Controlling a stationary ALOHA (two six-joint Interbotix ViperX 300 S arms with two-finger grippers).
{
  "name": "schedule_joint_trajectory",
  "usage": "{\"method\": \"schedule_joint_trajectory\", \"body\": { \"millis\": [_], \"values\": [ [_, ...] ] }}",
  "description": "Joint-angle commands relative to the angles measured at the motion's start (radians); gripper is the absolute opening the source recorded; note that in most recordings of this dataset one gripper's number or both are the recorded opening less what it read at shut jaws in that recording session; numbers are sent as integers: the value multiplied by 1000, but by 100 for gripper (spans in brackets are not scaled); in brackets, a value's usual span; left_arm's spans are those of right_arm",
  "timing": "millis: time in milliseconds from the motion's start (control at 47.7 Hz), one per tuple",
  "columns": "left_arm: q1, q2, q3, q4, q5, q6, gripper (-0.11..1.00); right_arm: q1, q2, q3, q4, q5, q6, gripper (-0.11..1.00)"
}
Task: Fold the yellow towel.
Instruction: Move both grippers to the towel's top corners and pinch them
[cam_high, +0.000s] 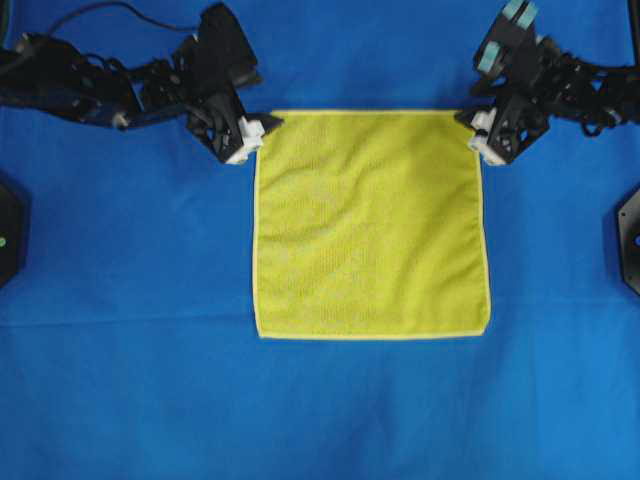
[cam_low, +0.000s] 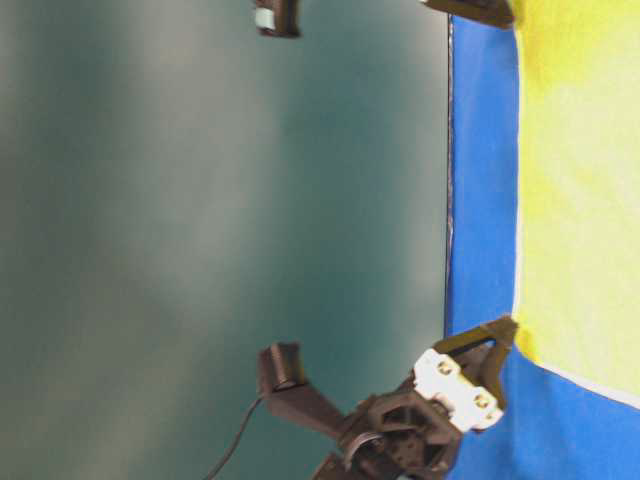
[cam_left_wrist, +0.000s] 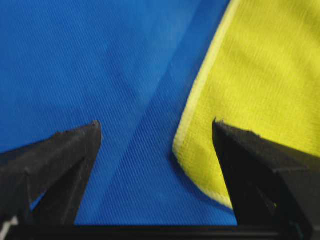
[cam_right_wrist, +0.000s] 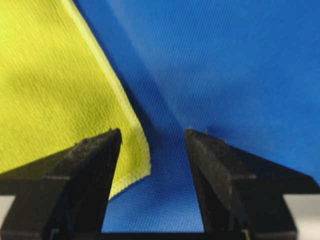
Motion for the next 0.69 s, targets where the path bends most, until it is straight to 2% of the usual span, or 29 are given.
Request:
{"method": "schedule_joint_trajectory", "body": {
  "millis": [0, 147, 231, 294, 419, 461, 503, 671],
  "values": [
    [3, 0, -25, 0, -9, 0, 85, -5, 18, -18, -3, -17, 0, 58],
    [3, 25, -37, -2, 5, 0, 82, -3, 37, -18, -2, -21, 0, 58],
    [2, 26, -38, 0, 28, 0, 74, -3, 37, -18, -3, -20, 0, 53],
    [-5, 26, -38, -2, 41, 3, 58, -3, 37, -18, -3, -18, -2, 43],
    [-21, 26, -35, 0, 52, 26, 21, -3, 37, -17, -5, -17, -2, 8],
    [-26, 25, -34, 0, 54, 37, 11, -3, 34, -15, -5, -17, -2, 1],
    [-29, 23, -32, 0, 54, 46, 2, -3, 32, -14, -5, -17, 0, 2],
    [-32, 17, -34, 0, 72, 52, 1, -3, 23, -17, -3, -15, 9, 2]
  ]
}}
